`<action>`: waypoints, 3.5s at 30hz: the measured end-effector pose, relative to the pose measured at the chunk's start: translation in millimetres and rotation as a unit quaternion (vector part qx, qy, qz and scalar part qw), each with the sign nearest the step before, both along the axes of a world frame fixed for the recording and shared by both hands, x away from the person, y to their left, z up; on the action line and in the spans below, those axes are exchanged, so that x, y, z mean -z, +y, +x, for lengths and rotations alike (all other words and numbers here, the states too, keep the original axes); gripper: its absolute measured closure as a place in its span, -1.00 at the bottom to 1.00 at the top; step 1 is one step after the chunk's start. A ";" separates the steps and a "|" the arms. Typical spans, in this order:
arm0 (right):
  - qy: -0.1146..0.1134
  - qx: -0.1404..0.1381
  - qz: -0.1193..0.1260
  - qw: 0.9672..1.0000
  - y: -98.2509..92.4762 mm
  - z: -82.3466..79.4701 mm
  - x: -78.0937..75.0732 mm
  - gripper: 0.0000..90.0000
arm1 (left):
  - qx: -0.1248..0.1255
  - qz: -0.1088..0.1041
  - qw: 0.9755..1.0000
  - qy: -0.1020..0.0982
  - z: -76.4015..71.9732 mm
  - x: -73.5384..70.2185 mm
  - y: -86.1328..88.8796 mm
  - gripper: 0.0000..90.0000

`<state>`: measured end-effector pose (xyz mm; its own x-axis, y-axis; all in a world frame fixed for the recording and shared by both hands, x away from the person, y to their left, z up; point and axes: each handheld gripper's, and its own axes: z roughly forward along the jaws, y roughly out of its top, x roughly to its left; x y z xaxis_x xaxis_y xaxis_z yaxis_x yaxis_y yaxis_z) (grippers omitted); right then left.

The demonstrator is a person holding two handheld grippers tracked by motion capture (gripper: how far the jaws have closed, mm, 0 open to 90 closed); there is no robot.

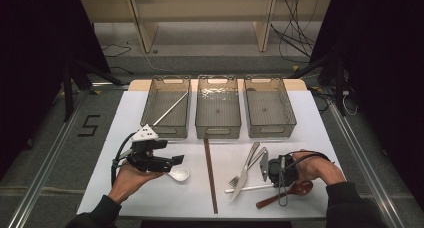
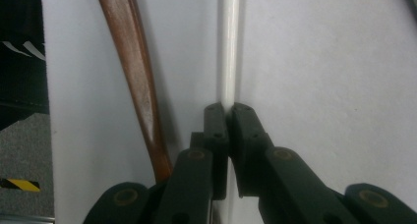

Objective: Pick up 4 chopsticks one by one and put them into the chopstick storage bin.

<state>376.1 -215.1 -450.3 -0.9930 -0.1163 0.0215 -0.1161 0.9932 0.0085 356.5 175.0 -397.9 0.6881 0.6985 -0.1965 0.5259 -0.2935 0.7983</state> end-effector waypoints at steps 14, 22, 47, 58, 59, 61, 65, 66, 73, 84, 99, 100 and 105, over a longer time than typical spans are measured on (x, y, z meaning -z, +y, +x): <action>-0.006 -0.039 0.012 0.999 11.5 -12.6 -5.0 0.92 | 0.000 0.000 1.000 0.002 1.1 0.3 2.1 -0.65; -0.007 -0.059 0.012 0.998 15.4 -18.9 -8.0 0.92 | -0.003 -0.003 1.000 0.003 1.4 0.5 2.1 -0.65; -0.044 -0.059 0.048 0.996 15.2 -19.5 -28.8 0.92 | 0.009 0.005 1.000 0.005 2.2 2.0 -4.9 -0.65; -0.070 -0.047 0.063 0.994 22.4 -13.0 -36.9 0.92 | 0.055 0.024 0.998 0.003 -0.6 0.8 -32.2 -0.65; -0.072 -0.049 0.064 0.994 23.6 -12.5 -37.4 0.92 | 0.060 0.027 0.998 0.004 -1.0 0.5 -35.5 -0.65; -0.076 -0.047 0.064 0.994 25.8 -11.7 -39.3 0.92 | 0.073 0.031 0.997 0.006 -1.5 0.4 -42.0 -0.65; -0.087 -0.043 0.071 0.993 28.4 -10.6 -42.6 0.92 | 0.093 0.052 0.994 0.010 -2.4 2.2 -54.2 -0.65; -0.088 -0.044 0.074 0.992 28.9 -10.2 -43.1 0.92 | 0.099 0.057 0.993 0.012 -2.3 2.9 -56.9 -0.65; -0.097 -0.047 0.071 0.992 36.1 -10.0 -45.6 0.92 | 0.130 0.087 0.987 0.032 -2.3 7.1 -76.2 -0.65; -0.107 -0.048 0.069 0.991 42.6 -11.7 -48.1 0.92 | 0.190 0.136 0.972 0.035 -5.1 15.0 -106.5 -0.50; -0.120 -0.052 0.071 0.989 50.8 -16.3 -50.1 0.92 | 0.241 0.181 0.953 0.033 -8.2 19.1 -133.5 0.16; -0.121 -0.054 0.071 0.989 51.2 -16.7 -50.3 0.92 | 0.242 0.184 0.952 0.032 -8.5 19.3 -135.0 0.20; -0.124 -0.055 0.075 0.988 53.2 -18.5 -50.9 0.92 | 0.250 0.193 0.948 0.034 -8.6 20.6 -138.4 0.38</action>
<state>357.6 -161.9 -399.5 -0.9467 -0.2074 -0.2466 -0.2404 0.9642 0.1121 347.8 36.6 -418.4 0.9471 0.3172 -0.0483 0.2904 -0.7833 0.5496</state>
